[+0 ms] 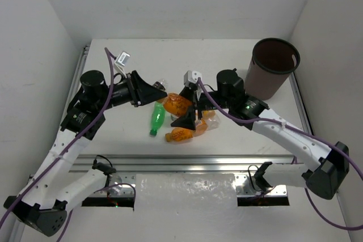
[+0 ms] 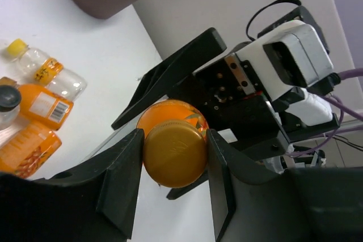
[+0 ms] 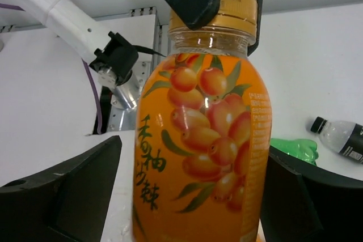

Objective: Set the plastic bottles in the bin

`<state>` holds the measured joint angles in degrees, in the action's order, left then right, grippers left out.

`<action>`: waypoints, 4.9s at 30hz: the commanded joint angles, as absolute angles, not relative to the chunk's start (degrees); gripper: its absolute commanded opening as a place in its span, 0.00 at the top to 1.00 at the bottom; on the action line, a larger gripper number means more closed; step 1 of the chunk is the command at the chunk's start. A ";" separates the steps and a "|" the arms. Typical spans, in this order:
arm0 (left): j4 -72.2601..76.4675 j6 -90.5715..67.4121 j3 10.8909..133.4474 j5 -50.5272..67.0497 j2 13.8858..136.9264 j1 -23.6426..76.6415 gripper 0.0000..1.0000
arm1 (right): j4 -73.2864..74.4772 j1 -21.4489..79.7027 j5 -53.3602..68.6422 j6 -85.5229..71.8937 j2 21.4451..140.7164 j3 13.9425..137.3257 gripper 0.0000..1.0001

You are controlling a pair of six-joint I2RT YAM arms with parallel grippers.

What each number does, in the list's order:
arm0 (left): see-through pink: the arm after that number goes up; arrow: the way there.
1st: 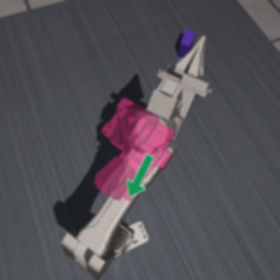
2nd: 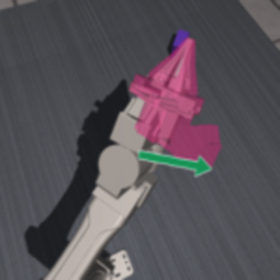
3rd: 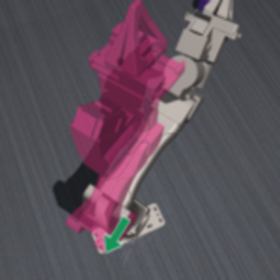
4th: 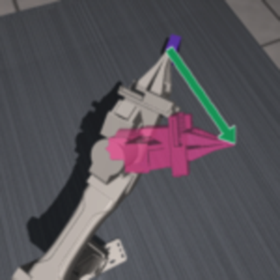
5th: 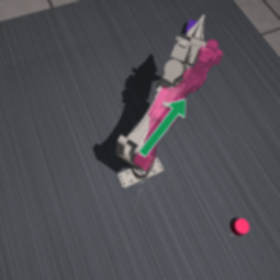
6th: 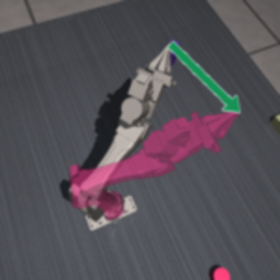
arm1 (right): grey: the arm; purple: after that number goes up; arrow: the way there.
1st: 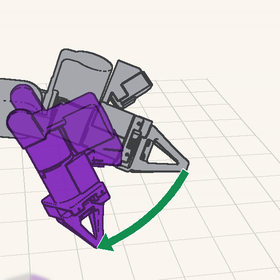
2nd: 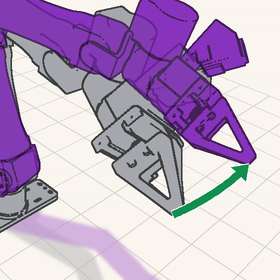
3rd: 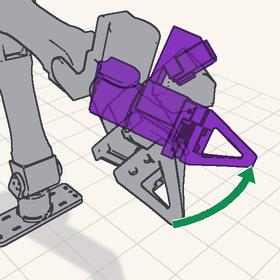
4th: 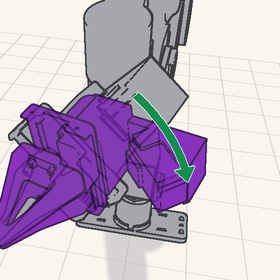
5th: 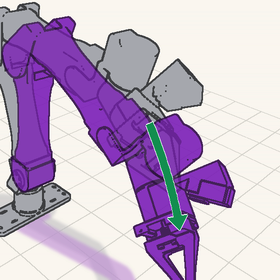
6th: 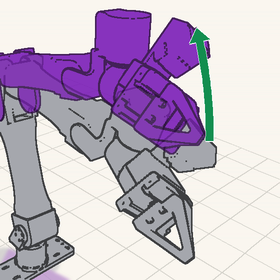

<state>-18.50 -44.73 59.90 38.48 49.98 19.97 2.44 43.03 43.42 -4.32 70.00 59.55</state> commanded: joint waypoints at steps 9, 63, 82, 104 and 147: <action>-23.96 -39.92 65.81 24.57 53.96 20.39 0.00 | -5.54 43.16 24.42 -6.42 69.08 59.85 1.00; -31.29 -22.06 48.43 -13.10 47.10 20.57 0.00 | 1.94 47.01 -5.17 -23.11 78.65 54.93 0.02; -30.41 -21.18 48.08 -9.58 47.29 20.65 0.00 | 8.26 52.38 -21.53 -26.01 97.92 68.73 0.39; -30.67 -21.53 47.99 -10.81 47.02 20.65 0.00 | 12.74 52.12 -20.91 -18.38 90.80 76.72 0.75; -31.55 -22.50 48.16 -13.10 50.89 21.36 0.00 | 34.54 21.15 4.31 -19.60 72.15 77.01 0.02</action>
<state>-32.84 -22.13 47.88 -12.01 51.68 20.71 37.80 17.76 0.95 -18.33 69.56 83.94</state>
